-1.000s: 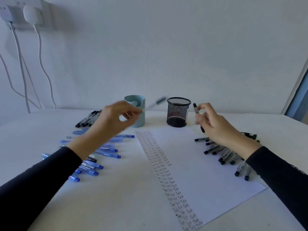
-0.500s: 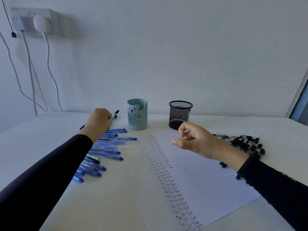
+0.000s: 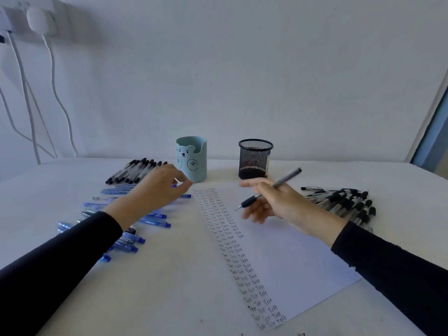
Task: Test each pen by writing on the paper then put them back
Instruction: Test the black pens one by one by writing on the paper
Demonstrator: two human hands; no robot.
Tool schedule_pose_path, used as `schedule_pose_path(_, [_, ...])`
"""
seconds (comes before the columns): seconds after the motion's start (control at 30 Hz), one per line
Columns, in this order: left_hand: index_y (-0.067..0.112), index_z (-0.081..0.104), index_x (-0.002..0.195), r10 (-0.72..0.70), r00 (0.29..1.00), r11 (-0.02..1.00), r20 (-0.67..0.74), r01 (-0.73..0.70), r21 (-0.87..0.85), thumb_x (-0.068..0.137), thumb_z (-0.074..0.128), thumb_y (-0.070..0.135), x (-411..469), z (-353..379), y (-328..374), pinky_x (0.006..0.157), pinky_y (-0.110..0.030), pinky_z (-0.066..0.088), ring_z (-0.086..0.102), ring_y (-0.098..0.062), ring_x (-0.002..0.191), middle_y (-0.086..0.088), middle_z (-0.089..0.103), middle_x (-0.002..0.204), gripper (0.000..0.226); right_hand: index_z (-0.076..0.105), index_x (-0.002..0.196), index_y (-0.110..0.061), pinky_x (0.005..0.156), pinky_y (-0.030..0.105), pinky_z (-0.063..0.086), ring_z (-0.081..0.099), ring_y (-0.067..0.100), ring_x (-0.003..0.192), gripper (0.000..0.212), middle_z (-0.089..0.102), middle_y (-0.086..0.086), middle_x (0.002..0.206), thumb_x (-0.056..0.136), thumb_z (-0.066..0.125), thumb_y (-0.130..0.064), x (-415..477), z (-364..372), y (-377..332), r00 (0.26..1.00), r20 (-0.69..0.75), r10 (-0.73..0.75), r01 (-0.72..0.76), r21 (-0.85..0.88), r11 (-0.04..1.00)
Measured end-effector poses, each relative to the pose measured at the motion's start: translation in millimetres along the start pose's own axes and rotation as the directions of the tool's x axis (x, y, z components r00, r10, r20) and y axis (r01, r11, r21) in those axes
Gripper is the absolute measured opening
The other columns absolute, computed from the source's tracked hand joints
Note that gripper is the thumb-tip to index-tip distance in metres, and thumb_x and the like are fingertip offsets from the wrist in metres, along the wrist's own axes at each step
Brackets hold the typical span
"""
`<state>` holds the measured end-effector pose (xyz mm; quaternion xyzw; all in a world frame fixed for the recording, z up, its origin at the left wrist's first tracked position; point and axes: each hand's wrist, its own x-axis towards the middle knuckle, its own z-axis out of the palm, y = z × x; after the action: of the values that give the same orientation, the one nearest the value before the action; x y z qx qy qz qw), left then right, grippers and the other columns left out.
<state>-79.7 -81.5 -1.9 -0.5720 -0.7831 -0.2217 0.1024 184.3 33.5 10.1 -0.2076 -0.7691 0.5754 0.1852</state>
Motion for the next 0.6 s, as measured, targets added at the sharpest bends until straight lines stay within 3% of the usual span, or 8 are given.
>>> schedule_pose_path(0.1, [0.024, 0.069, 0.107, 0.083, 0.992, 0.996, 0.096, -0.078, -0.05, 0.082, 0.054, 0.063, -10.6, 4.3, 12.1, 0.083, -0.022, 0.042, 0.055, -0.006, 0.095, 0.01, 0.06, 0.104, 0.048, 0.071, 0.105, -0.012, 0.062, 0.023, 0.05, 0.061, 0.013, 0.069, 0.027, 0.076, 0.009, 0.089, 0.101, 0.045, -0.017, -4.2, 4.3, 0.5, 0.997, 0.078, 0.026, -0.02, -0.083, 0.996])
schedule_pose_path(0.17, [0.03, 0.066, 0.114, 0.095, 0.974, 0.994, 0.207, -0.08, -0.08, 0.073, 0.052, 0.073, -13.5, 4.4, 15.5, 0.092, -0.021, 0.039, 0.052, -0.004, 0.106, 0.015, 0.057, 0.114, 0.061, 0.072, 0.08, -0.015, 0.054, 0.017, 0.041, 0.051, 0.008, 0.059, 0.019, 0.073, 0.002, 0.075, 0.094, 0.064, -0.027, -6.2, 8.0, 1.8, 0.998, 0.064, -0.009, 0.021, -0.185, 0.983])
schedule_pose_path(0.27, [0.036, 0.062, 0.119, 0.093, 0.948, 0.991, 0.304, -0.06, -0.118, 0.068, 0.051, 0.078, -16.0, 5.2, 14.4, 0.094, -0.019, 0.035, 0.05, -0.001, 0.111, 0.019, 0.055, 0.119, 0.067, 0.056, 0.058, -0.015, 0.05, 0.017, 0.04, 0.048, 0.008, 0.049, 0.036, 0.061, -0.001, 0.055, 0.087, 0.073, -0.027, -7.1, 21.1, 9.4, 0.994, 0.0, -0.105, 0.102, -0.222, 0.97])
schedule_pose_path(0.37, [0.039, 0.06, 0.121, 0.083, 0.944, 0.986, 0.321, -0.03, -0.165, 0.065, 0.051, 0.081, -15.2, 4.9, 11.8, 0.097, -0.02, 0.035, 0.05, -0.001, 0.113, 0.02, 0.053, 0.121, 0.07, 0.046, 0.051, -0.011, 0.047, 0.017, 0.041, 0.046, 0.008, 0.042, 0.045, 0.054, -0.001, 0.049, 0.09, 0.067, -0.014, -8.5, 34.0, 16.3, 0.982, -0.117, -0.15, 0.115, -0.26, 0.959])
schedule_pose_path(0.6, [0.035, 0.058, 0.126, 0.072, 0.939, 0.988, 0.337, -0.02, -0.156, 0.068, 0.053, 0.073, -15.9, 3.3, 14.9, 0.099, -0.02, 0.035, 0.049, -0.001, 0.114, 0.017, 0.052, 0.125, 0.069, 0.043, 0.05, -0.012, 0.044, 0.013, 0.038, 0.042, 0.004, 0.037, 0.046, 0.044, -0.008, 0.04, 0.089, 0.067, -0.007, -9.8, 37.3, 15.9, 0.983, -0.107, -0.148, 0.118, -0.24, 0.964])
